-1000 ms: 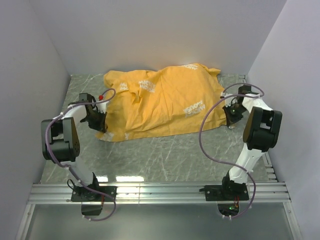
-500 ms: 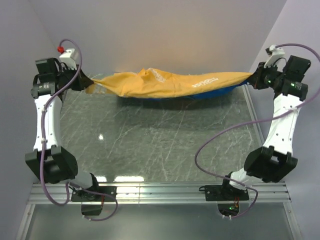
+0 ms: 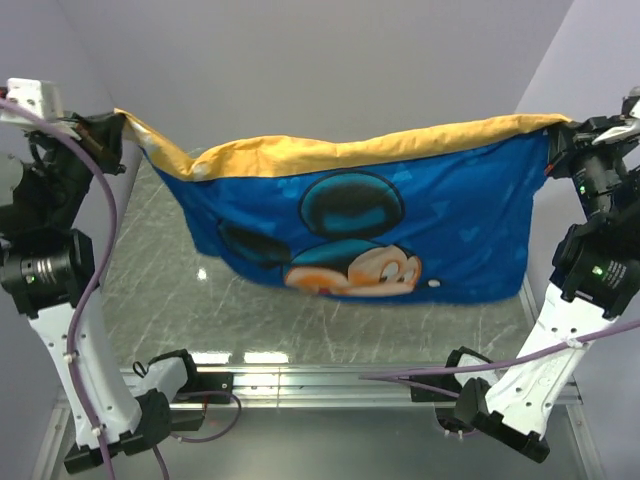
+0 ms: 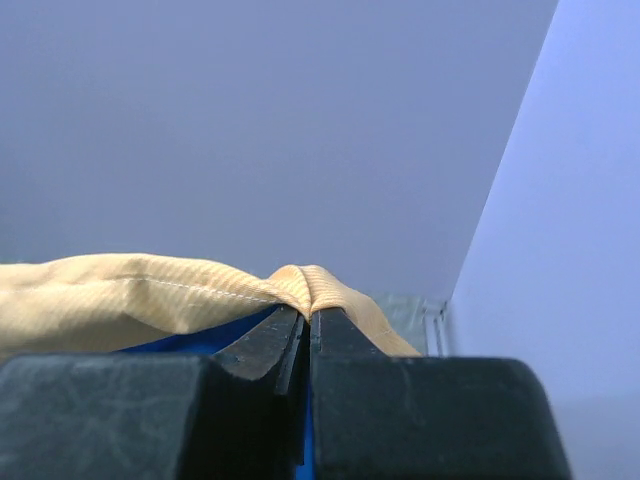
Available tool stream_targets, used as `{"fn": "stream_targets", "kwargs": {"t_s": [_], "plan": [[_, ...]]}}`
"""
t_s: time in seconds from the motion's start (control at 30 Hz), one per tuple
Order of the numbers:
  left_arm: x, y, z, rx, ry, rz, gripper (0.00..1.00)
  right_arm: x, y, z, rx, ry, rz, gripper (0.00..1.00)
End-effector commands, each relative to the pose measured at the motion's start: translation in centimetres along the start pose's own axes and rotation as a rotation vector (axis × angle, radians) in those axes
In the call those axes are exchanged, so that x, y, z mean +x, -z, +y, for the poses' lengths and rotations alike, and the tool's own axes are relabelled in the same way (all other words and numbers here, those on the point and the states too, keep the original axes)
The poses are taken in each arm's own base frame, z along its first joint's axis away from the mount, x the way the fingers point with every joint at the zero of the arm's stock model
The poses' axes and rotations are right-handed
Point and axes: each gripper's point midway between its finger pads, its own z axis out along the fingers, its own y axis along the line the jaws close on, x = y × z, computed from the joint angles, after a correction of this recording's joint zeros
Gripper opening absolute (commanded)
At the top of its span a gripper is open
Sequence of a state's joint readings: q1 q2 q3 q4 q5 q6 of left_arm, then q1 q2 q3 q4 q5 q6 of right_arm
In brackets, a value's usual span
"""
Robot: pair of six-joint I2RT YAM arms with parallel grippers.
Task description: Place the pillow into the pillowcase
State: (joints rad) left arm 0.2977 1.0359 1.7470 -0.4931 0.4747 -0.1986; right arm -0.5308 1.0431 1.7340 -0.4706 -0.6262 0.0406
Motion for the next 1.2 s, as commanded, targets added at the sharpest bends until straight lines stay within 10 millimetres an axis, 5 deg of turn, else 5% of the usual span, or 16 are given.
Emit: {"fn": "stream_targets", "kwargs": {"t_s": [0.0, 0.07, 0.1, 0.2, 0.37, 0.4, 0.43, 0.47, 0.5, 0.53, 0.6, 0.67, 0.7, 0.8, 1.03, 1.17], "plan": [[-0.7, -1.7, 3.0, -0.11, -0.021, -0.051, 0.0, -0.2, -2.8, -3.2, 0.078, -0.025, -0.029, 0.0], [2.9, -3.1, 4.3, -0.106, -0.019, 0.01, 0.0, 2.8, -4.5, -3.9, 0.081, -0.037, 0.033, 0.0], [7.8, -5.3, 6.4, -0.123, -0.014, 0.096, 0.0, 9.0, -6.7, -4.0, 0.071, -0.031, 0.137, 0.0], [11.7, -6.9, 8.1, -0.15, -0.011, 0.165, 0.0, 15.1, -9.1, -3.3, 0.062, 0.002, 0.26, 0.0], [23.5, -13.5, 14.4, -0.236, 0.017, 0.375, 0.0, 28.1, -16.3, -5.2, 0.205, 0.101, 0.551, 0.0], [26.0, -14.3, 15.1, -0.236, 0.025, 0.449, 0.0, 26.5, -18.1, -6.1, 0.258, 0.116, 0.57, 0.13], [28.3, -17.4, 17.2, -0.247, 0.039, 0.508, 0.0, 33.0, -20.1, -7.2, 0.292, 0.106, 0.729, 0.18], [30.0, -18.2, 18.3, -0.268, 0.057, 0.578, 0.23, 33.7, -20.9, -7.8, 0.312, 0.105, 0.77, 0.29], [36.7, -17.3, 19.5, -0.279, 0.123, 0.791, 0.36, 32.2, -21.7, -8.4, 0.335, 0.147, 0.766, 0.67], [32.4, -19.3, 20.4, -0.297, 0.104, 0.726, 0.46, 32.9, -22.1, -8.7, 0.33, 0.164, 0.782, 0.75], [30.4, -19.3, 21.1, -0.265, 0.159, 0.686, 0.64, 31.0, -22.0, -7.5, 0.228, 0.132, 0.791, 0.88], [30.1, -18.3, 21.0, -0.261, 0.162, 0.669, 0.98, 30.4, -21.1, -6.9, 0.198, 0.139, 0.817, 0.88], [27.5, -17.7, 20.3, -0.242, 0.129, 0.616, 0.99, 31.0, -20.5, -6.5, 0.171, 0.131, 0.838, 0.88], [28.0, -16.2, 17.9, -0.147, 0.072, 0.622, 0.99, 30.0, -18.3, -3.6, 0.039, 0.109, 0.82, 0.85], [33.2, -11.8, 12.4, 0.042, 0.135, 0.788, 0.97, 34.2, -13.5, 2.6, -0.249, 0.021, 1.018, 0.83], [34.4, -10.4, 7.5, 0.133, 0.043, 0.863, 0.99, 33.8, -11.6, 4.9, -0.343, -0.053, 1.037, 0.95]]}}
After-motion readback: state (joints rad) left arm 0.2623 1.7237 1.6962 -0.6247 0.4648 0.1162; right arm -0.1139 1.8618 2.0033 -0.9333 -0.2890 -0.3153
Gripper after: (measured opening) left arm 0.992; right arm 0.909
